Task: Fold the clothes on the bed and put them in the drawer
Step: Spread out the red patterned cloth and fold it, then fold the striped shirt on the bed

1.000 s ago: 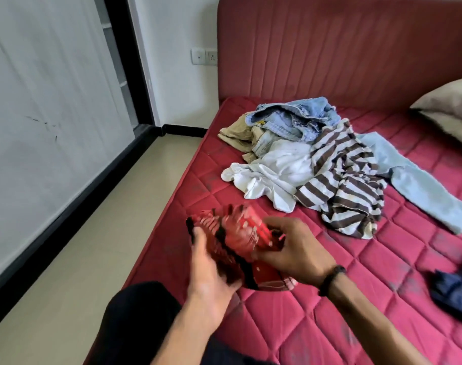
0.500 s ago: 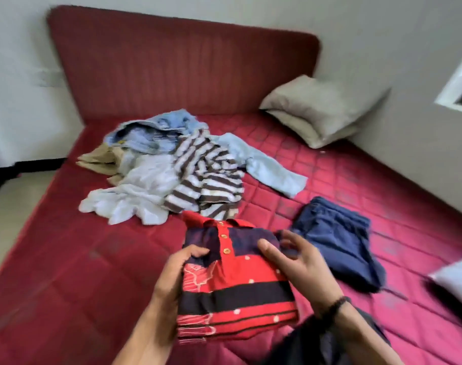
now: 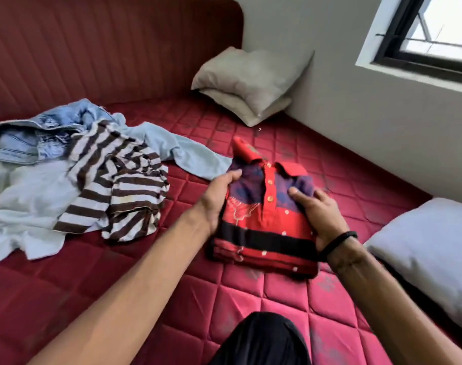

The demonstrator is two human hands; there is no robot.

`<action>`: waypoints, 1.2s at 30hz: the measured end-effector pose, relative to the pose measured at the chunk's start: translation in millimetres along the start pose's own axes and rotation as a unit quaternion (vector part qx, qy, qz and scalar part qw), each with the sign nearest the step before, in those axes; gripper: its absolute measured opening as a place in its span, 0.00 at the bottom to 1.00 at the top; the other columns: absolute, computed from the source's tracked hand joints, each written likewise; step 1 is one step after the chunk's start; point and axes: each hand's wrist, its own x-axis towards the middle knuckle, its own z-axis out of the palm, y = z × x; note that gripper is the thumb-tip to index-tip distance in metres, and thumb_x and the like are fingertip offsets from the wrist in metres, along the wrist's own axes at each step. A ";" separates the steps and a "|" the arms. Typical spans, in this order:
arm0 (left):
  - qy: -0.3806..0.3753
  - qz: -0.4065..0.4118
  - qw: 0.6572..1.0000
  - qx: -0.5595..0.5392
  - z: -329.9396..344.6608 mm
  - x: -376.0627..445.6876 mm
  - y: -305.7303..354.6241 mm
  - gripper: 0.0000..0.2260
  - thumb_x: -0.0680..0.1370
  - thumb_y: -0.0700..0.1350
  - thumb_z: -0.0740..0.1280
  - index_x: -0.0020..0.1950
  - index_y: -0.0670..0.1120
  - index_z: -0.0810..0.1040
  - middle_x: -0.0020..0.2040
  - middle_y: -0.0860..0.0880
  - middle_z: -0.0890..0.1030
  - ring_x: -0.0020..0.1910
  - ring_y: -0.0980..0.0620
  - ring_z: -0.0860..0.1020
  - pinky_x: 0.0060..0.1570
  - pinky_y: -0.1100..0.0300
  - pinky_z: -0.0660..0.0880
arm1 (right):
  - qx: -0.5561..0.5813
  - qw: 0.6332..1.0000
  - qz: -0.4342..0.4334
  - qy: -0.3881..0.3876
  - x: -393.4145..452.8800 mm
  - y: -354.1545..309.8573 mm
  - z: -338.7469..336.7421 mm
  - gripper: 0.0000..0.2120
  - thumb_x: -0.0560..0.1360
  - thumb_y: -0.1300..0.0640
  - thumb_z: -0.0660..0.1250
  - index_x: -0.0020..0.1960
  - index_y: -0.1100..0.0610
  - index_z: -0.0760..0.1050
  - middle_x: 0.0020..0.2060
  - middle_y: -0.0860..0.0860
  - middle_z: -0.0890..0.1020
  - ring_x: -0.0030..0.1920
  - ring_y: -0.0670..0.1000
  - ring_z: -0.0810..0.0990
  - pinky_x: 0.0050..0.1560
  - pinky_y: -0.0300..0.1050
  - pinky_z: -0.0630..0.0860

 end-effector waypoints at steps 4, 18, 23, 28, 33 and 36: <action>-0.002 -0.030 0.994 0.105 -11.2 51.8 -10.5 0.15 0.81 0.54 0.68 0.52 0.43 0.86 0.53 0.41 0.87 0.48 0.46 0.86 0.62 0.46 0.79 | -0.032 0.998 -0.051 0.033 64.6 27.1 -6.9 0.13 0.77 0.61 0.74 0.60 0.57 0.78 0.52 0.56 0.85 0.48 0.52 0.83 0.52 0.46 0.81; 0.271 0.205 0.837 0.428 -92.3 87.0 -127.4 0.18 0.75 0.59 0.73 0.62 0.54 0.80 0.33 0.53 0.75 0.37 0.48 0.78 0.41 0.55 0.71 | -0.305 0.945 -0.041 0.114 70.0 104.8 -10.9 0.26 0.76 0.53 0.74 0.71 0.57 0.70 0.65 0.65 0.78 0.67 0.65 0.76 0.66 0.57 0.71; 0.308 0.258 0.802 0.441 -105.5 53.4 -116.6 0.13 0.76 0.52 0.74 0.60 0.53 0.81 0.38 0.53 0.80 0.42 0.48 0.81 0.50 0.54 0.75 | -0.611 0.744 -0.269 -0.018 6.0 122.2 33.7 0.35 0.79 0.31 0.50 0.82 0.43 0.55 0.83 0.53 0.56 0.80 0.59 0.59 0.74 0.69 0.58; 0.341 0.194 0.815 0.426 -126.8 28.2 -78.0 0.13 0.77 0.46 0.73 0.61 0.50 0.80 0.42 0.55 0.79 0.53 0.48 0.82 0.59 0.56 0.73 | -0.702 0.680 -0.201 -0.066 -8.0 148.2 50.7 0.38 0.77 0.26 0.45 0.82 0.43 0.57 0.83 0.54 0.51 0.82 0.61 0.52 0.75 0.72 0.50; 0.372 0.156 0.736 0.543 -198.3 4.5 -38.3 0.16 0.77 0.53 0.71 0.65 0.55 0.77 0.62 0.49 0.77 0.65 0.48 0.73 0.66 0.56 0.69 | -0.651 0.682 -0.321 -0.087 -7.0 134.4 93.6 0.29 0.74 0.38 0.60 0.65 0.56 0.80 0.72 0.67 0.72 0.70 0.70 0.71 0.68 0.70 0.61; 0.433 0.173 0.650 0.600 -257.6 -13.0 -15.7 0.18 0.78 0.50 0.69 0.68 0.56 0.75 0.66 0.50 0.75 0.68 0.46 0.72 0.68 0.51 0.69 | -0.596 0.681 -0.391 -0.170 3.5 140.3 127.2 0.22 0.73 0.40 0.60 0.53 0.54 0.82 0.58 0.58 0.80 0.55 0.65 0.80 0.57 0.61 0.78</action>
